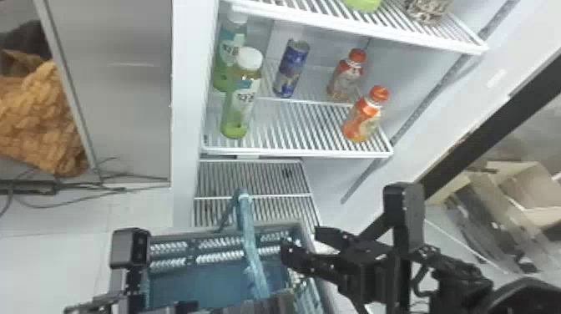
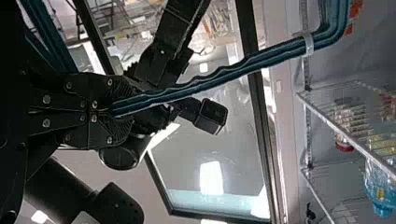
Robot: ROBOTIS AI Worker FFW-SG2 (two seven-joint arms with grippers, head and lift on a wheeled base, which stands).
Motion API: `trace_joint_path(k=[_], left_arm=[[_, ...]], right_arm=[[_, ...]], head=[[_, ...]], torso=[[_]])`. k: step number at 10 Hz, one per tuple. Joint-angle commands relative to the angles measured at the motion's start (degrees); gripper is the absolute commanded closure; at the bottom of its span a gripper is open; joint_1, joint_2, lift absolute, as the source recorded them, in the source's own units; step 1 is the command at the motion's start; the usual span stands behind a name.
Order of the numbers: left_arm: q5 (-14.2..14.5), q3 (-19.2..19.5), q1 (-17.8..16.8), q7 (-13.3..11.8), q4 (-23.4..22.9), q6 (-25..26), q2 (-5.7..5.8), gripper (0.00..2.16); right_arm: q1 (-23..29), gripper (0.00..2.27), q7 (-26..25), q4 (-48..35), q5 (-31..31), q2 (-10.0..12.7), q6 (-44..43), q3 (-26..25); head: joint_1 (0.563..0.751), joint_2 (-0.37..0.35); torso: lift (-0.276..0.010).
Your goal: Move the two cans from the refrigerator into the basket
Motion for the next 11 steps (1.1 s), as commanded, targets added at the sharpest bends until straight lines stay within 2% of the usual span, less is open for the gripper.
trace_joint_path(k=[1, 3, 7, 11], left_arm=[[0.0, 0.0, 0.0, 0.0, 0.0, 0.0, 0.01, 1.19], [-0.1, 0.1, 0.0, 0.0, 0.0, 0.0, -0.08, 1.19], [-0.1, 0.1, 0.0, 0.0, 0.0, 0.0, -0.08, 1.19], [0.1, 0.0, 0.0, 0.0, 0.0, 0.0, 0.01, 1.19]], right_arm=[[0.0, 0.36, 0.1, 0.2, 0.1, 0.1, -2.6, 0.0], [0.4, 0.36, 0.3, 0.0, 0.9, 0.2, -7.4, 0.0], [1.1, 0.35, -0.3, 0.9, 1.3, 0.6, -27.5, 0.0], [0.3, 0.35, -2.3, 4.7, 2.5, 1.1, -41.7, 0.8]], head=[[0.695, -0.35], [0.695, -0.35], [0.695, -0.35], [0.695, -0.35]], torso=[[-0.276], [-0.276], [-0.276], [-0.276]])
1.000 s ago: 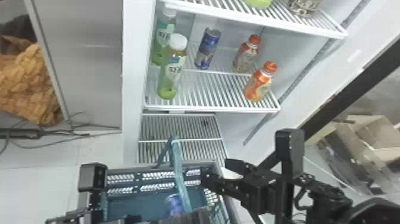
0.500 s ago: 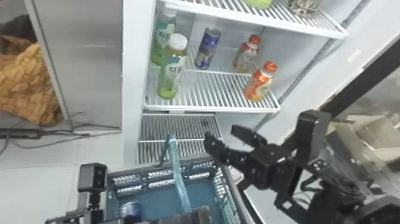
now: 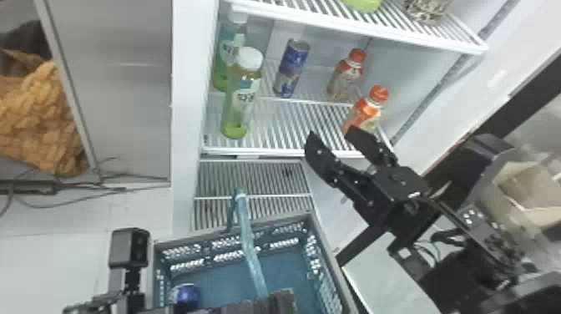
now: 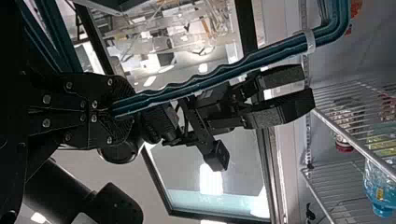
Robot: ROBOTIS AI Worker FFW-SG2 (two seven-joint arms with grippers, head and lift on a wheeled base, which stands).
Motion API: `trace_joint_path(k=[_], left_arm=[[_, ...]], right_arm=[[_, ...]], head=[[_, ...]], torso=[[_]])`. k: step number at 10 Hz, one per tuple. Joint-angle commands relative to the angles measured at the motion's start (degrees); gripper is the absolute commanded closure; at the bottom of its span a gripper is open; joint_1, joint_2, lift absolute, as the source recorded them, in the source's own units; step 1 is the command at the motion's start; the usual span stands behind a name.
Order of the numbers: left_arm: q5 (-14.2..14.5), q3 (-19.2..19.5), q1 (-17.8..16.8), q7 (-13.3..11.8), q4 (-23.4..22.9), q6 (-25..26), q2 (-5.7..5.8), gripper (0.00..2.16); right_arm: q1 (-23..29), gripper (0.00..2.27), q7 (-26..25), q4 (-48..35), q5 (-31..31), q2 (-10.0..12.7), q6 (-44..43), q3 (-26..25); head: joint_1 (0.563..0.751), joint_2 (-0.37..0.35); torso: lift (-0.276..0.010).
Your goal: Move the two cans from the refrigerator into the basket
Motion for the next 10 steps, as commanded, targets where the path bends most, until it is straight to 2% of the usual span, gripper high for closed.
trace_joint_path(k=[1, 5, 7, 10], left_arm=[[0.1, -0.1, 0.0, 0.0, 0.0, 0.0, 0.1, 1.19], [0.6, -0.4, -0.1, 0.0, 0.4, -0.1, 0.1, 1.19], [0.7, -0.4, -0.1, 0.0, 0.7, 0.0, 0.01, 1.19], [0.9, -0.6, -0.3, 0.0, 1.3, 0.0, 0.01, 1.19]], right_arm=[[-1.2, 0.35, -0.5, 2.7, 0.9, -0.1, -5.3, 0.7], [-5.1, 0.35, -1.7, 12.7, 3.1, 0.1, -16.1, 2.3], [-7.9, 0.35, -2.0, 16.9, 3.2, 0.1, -17.3, 3.4], [-13.0, 0.21, -2.1, 25.5, 3.7, 0.0, -23.5, 5.6]], head=[[0.695, -0.35], [0.695, -0.35], [0.695, -0.35], [0.695, -0.35]], torso=[[-0.276], [-0.276], [-0.276], [-0.276]])
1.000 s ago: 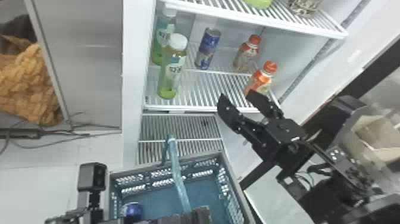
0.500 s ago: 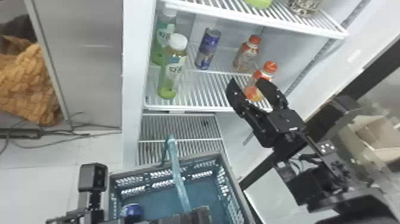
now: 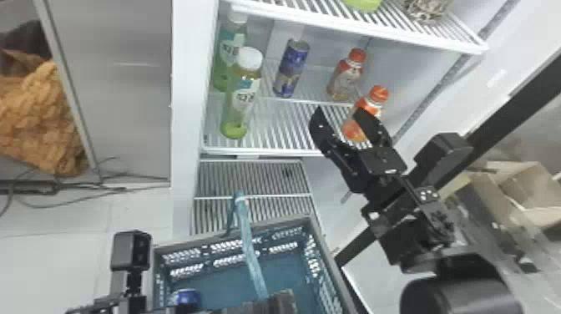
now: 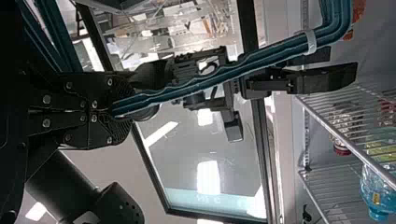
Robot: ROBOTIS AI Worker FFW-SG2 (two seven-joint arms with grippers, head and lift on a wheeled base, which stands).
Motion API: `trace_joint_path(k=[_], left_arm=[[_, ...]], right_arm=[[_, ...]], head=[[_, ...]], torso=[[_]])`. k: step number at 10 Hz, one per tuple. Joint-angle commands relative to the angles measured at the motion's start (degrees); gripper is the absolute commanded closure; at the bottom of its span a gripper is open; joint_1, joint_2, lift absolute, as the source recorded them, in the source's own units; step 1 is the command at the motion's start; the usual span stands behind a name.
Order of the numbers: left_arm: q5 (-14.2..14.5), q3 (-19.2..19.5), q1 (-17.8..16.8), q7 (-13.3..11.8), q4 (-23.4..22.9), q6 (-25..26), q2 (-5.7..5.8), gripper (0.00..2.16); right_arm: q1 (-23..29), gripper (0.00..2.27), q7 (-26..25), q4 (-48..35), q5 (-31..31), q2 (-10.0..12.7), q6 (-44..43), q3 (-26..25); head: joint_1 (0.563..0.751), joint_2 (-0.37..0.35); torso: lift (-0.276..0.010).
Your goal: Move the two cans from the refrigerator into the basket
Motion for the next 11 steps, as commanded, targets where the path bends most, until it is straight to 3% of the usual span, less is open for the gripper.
trace_joint_path(k=[1, 8, 11], left_arm=[[0.0, -0.1, -0.2, 0.0, 0.1, -0.1, 0.0, 1.19], [-0.3, -0.3, -0.6, 0.1, 0.5, 0.1, -0.09, 1.19], [-0.3, -0.3, -0.6, 0.1, 0.7, 0.1, -0.09, 1.19]], right_arm=[[-2.6, 0.11, -0.2, 3.9, 0.5, 0.0, -2.5, 1.0], [-15.9, 0.06, -2.2, 21.1, 1.2, -0.8, -8.1, 7.4], [-19.2, 0.04, -3.1, 24.9, 1.5, -1.0, -9.1, 8.4]], head=[[0.695, -0.35], [0.695, -0.35], [0.695, -0.35]], torso=[[-0.276], [-0.276], [-0.276]])
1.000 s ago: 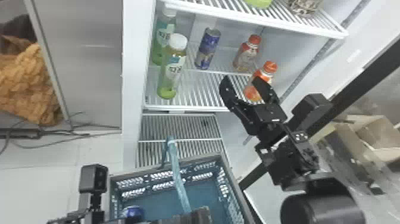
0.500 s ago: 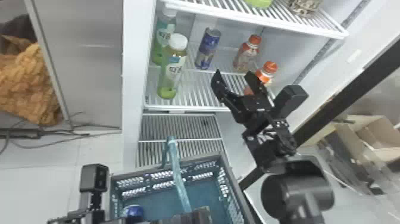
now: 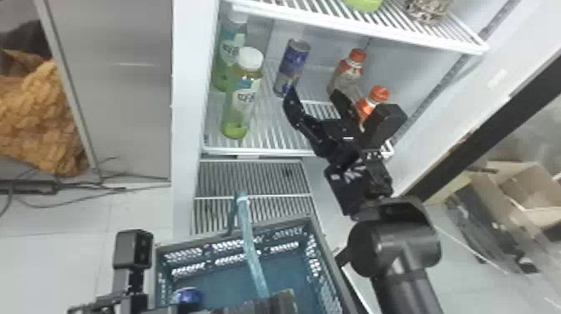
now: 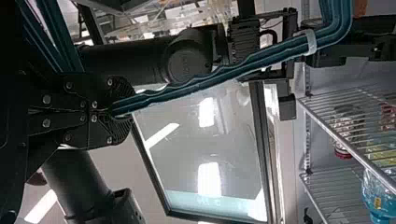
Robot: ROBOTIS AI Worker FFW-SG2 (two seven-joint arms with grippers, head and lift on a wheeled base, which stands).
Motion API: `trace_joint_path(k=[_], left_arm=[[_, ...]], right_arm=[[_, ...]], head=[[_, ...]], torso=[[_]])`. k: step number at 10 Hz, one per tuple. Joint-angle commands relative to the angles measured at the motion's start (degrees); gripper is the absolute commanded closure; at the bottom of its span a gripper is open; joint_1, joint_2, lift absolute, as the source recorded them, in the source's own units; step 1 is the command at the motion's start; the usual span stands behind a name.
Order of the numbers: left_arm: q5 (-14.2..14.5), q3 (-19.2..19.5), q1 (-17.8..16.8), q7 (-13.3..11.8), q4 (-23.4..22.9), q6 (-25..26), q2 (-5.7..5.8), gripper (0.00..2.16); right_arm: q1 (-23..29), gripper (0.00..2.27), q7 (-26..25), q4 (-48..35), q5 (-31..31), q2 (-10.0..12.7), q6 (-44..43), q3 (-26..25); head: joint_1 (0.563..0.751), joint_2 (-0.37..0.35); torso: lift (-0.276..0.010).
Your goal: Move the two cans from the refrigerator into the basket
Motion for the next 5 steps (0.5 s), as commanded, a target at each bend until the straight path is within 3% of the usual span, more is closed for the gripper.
trace_joint_path(k=[1, 5], left_arm=[[-0.2, 0.0, 0.0, 0.0, -0.1, 0.0, 0.0, 1.19], [-0.2, -0.1, -0.1, 0.0, 0.1, 0.0, 0.09, 1.19]], right_arm=[[-1.2, 0.04, -0.4, 1.7, 0.4, 0.0, 0.0, 0.3], [-5.8, 0.0, -1.1, 8.1, 1.0, -0.7, -2.7, 2.2]], head=[[0.695, -0.35], [0.695, -0.35]], torso=[[-0.276], [-0.276]])
